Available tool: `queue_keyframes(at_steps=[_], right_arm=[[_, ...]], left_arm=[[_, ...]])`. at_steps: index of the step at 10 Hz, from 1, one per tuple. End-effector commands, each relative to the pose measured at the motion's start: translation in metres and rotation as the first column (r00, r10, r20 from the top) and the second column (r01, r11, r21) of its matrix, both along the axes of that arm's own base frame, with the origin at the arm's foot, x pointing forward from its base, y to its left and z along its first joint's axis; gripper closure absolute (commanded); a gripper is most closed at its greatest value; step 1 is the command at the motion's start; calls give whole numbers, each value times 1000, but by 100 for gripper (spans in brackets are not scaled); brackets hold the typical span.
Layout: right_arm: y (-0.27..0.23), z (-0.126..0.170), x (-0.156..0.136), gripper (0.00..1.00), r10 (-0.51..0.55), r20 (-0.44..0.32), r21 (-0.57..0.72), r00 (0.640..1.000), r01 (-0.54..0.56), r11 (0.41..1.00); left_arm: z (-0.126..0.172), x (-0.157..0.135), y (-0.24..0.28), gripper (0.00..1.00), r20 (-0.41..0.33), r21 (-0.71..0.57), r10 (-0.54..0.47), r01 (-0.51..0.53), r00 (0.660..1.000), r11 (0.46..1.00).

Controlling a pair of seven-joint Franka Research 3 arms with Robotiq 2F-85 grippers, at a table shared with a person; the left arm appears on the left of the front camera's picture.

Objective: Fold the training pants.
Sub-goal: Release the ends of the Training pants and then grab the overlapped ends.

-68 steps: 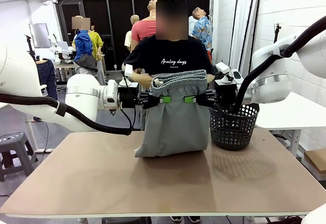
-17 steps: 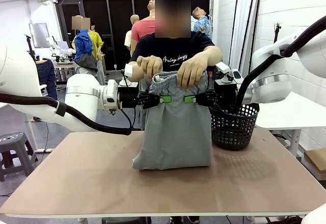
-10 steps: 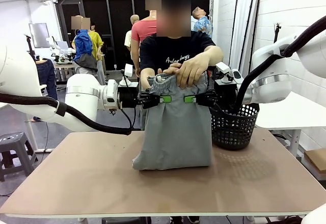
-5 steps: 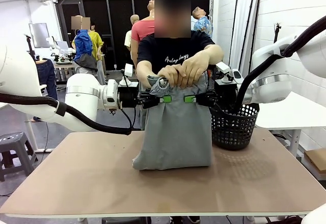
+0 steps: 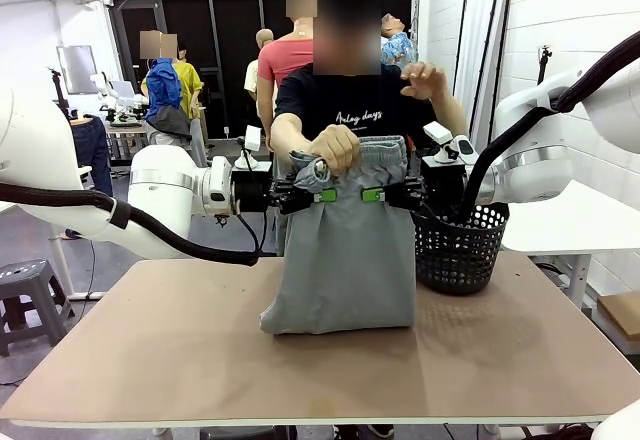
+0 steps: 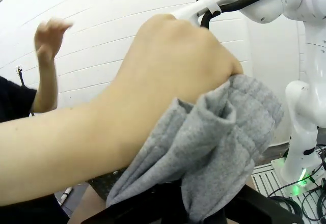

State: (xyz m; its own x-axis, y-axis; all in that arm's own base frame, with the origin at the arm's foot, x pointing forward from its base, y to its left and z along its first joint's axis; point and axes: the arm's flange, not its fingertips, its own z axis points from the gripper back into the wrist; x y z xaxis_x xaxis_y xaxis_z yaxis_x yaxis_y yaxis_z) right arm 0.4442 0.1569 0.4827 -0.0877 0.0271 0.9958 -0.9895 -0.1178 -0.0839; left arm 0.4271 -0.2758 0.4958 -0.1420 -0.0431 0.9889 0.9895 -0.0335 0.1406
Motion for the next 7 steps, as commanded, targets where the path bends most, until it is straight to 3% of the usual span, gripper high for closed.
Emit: queue_keyframes(at_steps=[1,7], right_arm=[[2,0,-1,100,8,7,8,1000,-8,1000],[2,0,-1,100,8,7,8,1000,-8,1000]], left_arm=[[1,0,1,100,-3,-2,4,-4,1000,1000],[1,0,1,100,-3,-2,4,-4,1000,1000]])
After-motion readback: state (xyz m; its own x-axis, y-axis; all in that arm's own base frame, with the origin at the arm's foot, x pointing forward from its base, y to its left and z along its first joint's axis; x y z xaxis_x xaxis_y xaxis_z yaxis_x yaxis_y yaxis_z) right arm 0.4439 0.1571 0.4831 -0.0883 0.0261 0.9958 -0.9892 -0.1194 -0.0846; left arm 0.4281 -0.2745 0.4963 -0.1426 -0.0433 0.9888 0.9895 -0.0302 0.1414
